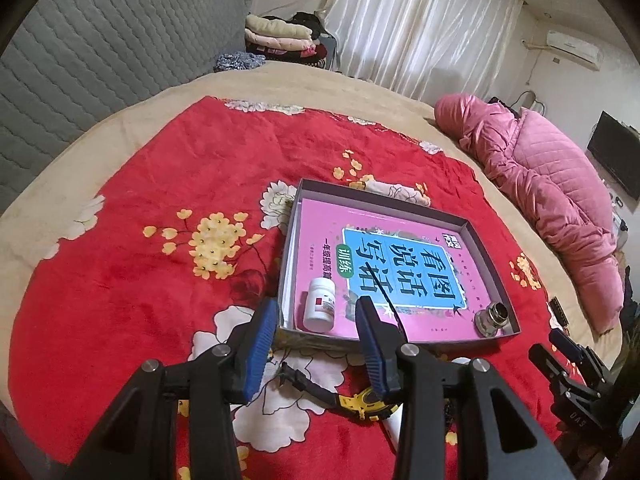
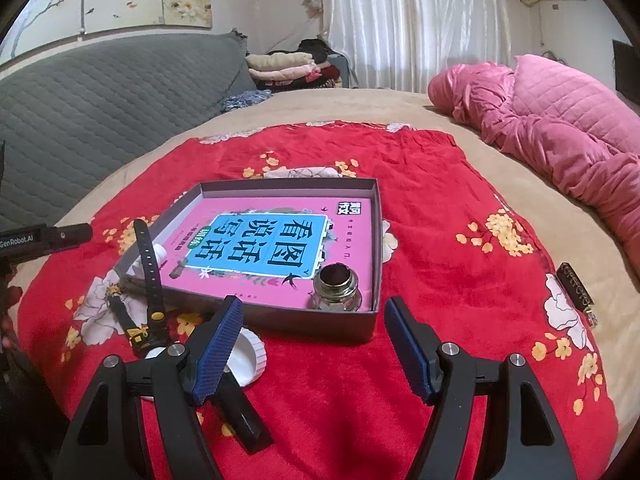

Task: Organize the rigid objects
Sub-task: 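Withdraw both open tools from the box back toward the remaining objects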

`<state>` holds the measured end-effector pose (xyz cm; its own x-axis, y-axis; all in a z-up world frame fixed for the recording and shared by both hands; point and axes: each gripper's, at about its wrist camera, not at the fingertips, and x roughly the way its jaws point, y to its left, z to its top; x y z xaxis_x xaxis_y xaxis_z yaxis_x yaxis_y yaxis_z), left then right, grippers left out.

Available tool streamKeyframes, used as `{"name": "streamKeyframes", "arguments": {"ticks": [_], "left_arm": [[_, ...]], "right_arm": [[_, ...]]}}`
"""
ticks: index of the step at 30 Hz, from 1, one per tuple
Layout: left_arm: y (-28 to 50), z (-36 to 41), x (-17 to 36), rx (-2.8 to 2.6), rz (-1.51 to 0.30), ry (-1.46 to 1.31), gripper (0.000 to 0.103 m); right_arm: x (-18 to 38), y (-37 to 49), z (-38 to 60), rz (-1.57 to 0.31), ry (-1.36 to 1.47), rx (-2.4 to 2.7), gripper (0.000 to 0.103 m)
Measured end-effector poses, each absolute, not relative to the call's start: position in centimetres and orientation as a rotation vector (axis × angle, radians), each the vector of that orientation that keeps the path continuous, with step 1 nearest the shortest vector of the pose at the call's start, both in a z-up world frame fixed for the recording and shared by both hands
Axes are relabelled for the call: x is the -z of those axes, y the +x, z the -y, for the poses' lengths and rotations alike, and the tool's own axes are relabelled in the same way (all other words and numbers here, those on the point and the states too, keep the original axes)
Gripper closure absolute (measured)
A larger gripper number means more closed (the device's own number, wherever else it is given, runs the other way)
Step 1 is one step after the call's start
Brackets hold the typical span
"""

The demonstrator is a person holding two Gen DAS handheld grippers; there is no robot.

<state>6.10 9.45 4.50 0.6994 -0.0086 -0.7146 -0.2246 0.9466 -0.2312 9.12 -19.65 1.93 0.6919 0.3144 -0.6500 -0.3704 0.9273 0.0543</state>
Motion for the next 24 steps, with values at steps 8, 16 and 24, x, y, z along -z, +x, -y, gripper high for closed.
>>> {"name": "streamKeyframes", "arguments": {"ticks": [8,16,24], "left_arm": [[5.0,-10.0,-5.6,-0.132,-0.761,-0.311,0.057],[3.9,-10.2,-6.3,-0.127,-0.750,-0.325,0.048],[3.5,-8.9,-6.1,-0.105,-0.760,-0.286,0.048]], "right_arm": [[-2.4,8.2,19.4,-0.701,-0.098,-0.400,0.028],[-2.8,7.4,19.3,-0.698,-0.102,-0.411,0.028],[-2.9,6.6,19.0,-0.715,-0.111,-0.431,0.028]]}}
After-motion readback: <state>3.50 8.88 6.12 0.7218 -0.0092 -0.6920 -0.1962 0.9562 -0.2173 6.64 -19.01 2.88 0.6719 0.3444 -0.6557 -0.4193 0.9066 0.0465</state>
